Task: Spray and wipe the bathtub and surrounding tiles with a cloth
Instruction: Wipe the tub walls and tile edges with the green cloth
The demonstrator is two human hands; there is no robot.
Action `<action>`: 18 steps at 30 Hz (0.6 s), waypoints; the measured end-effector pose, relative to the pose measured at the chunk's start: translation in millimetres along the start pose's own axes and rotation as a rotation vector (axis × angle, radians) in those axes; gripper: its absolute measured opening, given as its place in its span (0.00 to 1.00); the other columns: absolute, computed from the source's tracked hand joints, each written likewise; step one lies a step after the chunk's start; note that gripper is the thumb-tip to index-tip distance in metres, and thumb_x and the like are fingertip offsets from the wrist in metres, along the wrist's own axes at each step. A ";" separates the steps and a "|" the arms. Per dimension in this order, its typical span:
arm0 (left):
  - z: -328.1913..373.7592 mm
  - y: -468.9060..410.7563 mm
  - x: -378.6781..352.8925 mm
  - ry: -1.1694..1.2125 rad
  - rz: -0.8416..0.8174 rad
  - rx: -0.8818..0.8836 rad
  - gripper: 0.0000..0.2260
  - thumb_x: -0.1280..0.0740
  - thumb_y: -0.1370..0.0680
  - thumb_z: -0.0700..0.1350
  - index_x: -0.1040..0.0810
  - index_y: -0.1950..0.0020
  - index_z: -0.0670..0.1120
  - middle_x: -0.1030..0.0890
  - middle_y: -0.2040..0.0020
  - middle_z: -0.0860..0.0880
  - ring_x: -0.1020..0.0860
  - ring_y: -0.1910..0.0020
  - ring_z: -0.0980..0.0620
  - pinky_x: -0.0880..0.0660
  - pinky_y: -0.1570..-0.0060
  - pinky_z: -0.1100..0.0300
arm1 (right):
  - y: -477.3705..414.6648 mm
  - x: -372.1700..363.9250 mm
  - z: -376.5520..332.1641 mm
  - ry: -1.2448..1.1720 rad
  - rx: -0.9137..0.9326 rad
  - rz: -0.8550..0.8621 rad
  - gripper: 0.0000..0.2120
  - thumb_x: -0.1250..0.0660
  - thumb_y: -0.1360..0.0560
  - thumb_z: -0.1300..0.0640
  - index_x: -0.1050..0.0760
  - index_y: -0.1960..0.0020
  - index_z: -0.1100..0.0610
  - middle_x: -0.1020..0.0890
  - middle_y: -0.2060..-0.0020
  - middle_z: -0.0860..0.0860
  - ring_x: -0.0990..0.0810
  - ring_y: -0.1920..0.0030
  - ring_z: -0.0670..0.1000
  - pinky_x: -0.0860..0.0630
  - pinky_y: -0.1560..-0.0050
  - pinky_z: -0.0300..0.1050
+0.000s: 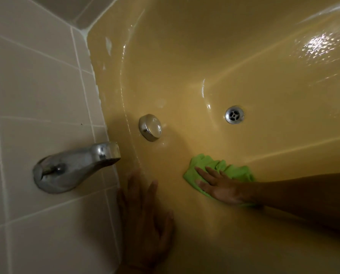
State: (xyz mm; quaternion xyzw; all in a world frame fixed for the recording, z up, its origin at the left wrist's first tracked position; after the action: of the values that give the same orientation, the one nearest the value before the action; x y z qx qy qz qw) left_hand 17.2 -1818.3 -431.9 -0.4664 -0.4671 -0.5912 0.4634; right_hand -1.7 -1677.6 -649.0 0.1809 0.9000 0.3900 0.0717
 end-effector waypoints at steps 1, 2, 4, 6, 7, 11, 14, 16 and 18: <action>-1.1 0.7 1.7 -0.024 0.025 -0.004 0.34 0.46 0.19 0.65 0.53 0.16 0.57 0.49 0.16 0.44 0.50 0.18 0.38 0.50 0.25 0.30 | -1.4 0.1 -1.5 -0.001 0.003 0.012 0.41 0.65 0.34 0.16 0.67 0.24 0.28 0.60 0.18 0.44 0.60 0.19 0.61 0.59 0.23 0.68; -1.0 0.7 4.5 -0.059 0.056 -0.002 0.35 0.44 0.20 0.65 0.53 0.16 0.56 0.48 0.16 0.44 0.50 0.17 0.38 0.50 0.25 0.29 | -3.2 1.0 -1.5 -0.007 0.010 0.030 0.44 0.67 0.40 0.14 0.68 0.26 0.27 0.59 0.18 0.44 0.60 0.19 0.60 0.58 0.23 0.69; 11.0 1.4 12.3 -0.140 0.142 -0.039 0.37 0.38 0.20 0.60 0.49 0.16 0.52 0.42 0.19 0.36 0.47 0.18 0.38 0.44 0.28 0.26 | -6.4 -2.1 -0.4 -0.013 0.033 0.030 0.48 0.70 0.48 0.11 0.71 0.30 0.25 0.59 0.18 0.45 0.60 0.19 0.60 0.57 0.22 0.68; 32.7 0.8 27.1 -0.191 0.276 -0.153 0.34 0.31 0.23 0.54 0.43 0.20 0.50 0.35 0.25 0.30 0.42 0.19 0.37 0.37 0.32 0.26 | -2.0 -4.9 -6.0 -0.030 0.052 0.005 0.49 0.70 0.46 0.12 0.70 0.28 0.27 0.59 0.18 0.48 0.60 0.19 0.59 0.59 0.21 0.66; 42.0 -1.9 37.4 -0.197 0.339 -0.203 0.35 0.29 0.23 0.52 0.42 0.20 0.51 0.34 0.26 0.31 0.41 0.20 0.39 0.35 0.33 0.27 | 3.5 -5.4 -10.3 -0.019 0.060 -0.008 0.48 0.69 0.41 0.14 0.68 0.25 0.30 0.58 0.18 0.49 0.61 0.19 0.58 0.60 0.21 0.64; 58.9 -25.5 88.9 -0.238 0.465 -0.284 0.36 0.27 0.23 0.49 0.41 0.19 0.52 0.39 0.24 0.36 0.41 0.21 0.39 0.34 0.32 0.29 | 32.5 -9.5 -26.9 0.052 0.090 -0.066 0.29 0.57 0.15 0.38 0.64 0.19 0.43 0.60 0.18 0.51 0.64 0.19 0.54 0.63 0.21 0.60; 41.5 -58.1 116.7 -0.325 0.378 -0.219 0.31 0.29 0.22 0.51 0.37 0.22 0.46 0.38 0.23 0.37 0.37 0.24 0.35 0.36 0.30 0.31 | 56.0 -14.1 -36.1 0.099 0.130 -0.140 0.30 0.62 0.18 0.35 0.64 0.19 0.42 0.60 0.18 0.50 0.63 0.19 0.55 0.62 0.21 0.60; 23.8 -81.7 129.2 -0.296 0.252 -0.126 0.28 0.32 0.20 0.53 0.33 0.23 0.43 0.32 0.25 0.37 0.31 0.27 0.36 0.33 0.32 0.33 | 71.9 -16.7 -46.1 0.280 0.233 -0.183 0.39 0.70 0.27 0.29 0.63 0.19 0.42 0.62 0.19 0.48 0.63 0.19 0.54 0.62 0.21 0.60; 15.9 -100.3 136.5 -0.276 0.126 -0.084 0.25 0.36 0.18 0.56 0.29 0.26 0.44 0.22 0.33 0.39 0.24 0.35 0.39 0.28 0.36 0.38 | 77.2 -15.4 -44.5 0.288 0.226 -0.178 0.33 0.66 0.21 0.32 0.63 0.19 0.41 0.62 0.19 0.46 0.63 0.19 0.54 0.62 0.21 0.58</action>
State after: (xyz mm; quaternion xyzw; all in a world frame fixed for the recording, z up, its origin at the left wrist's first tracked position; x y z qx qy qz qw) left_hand -98.1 -1804.5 -307.5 -0.5908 -0.4710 -0.5103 0.4108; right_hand 21.4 -1664.9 -562.5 0.0499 0.9515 0.3003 -0.0444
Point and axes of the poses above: each hand's wrist, its own y-axis away from the middle knuckle, its own x-axis out of the back of the hand, z = x × y, the point moved 7 cm from there along -y, towards the middle knuckle
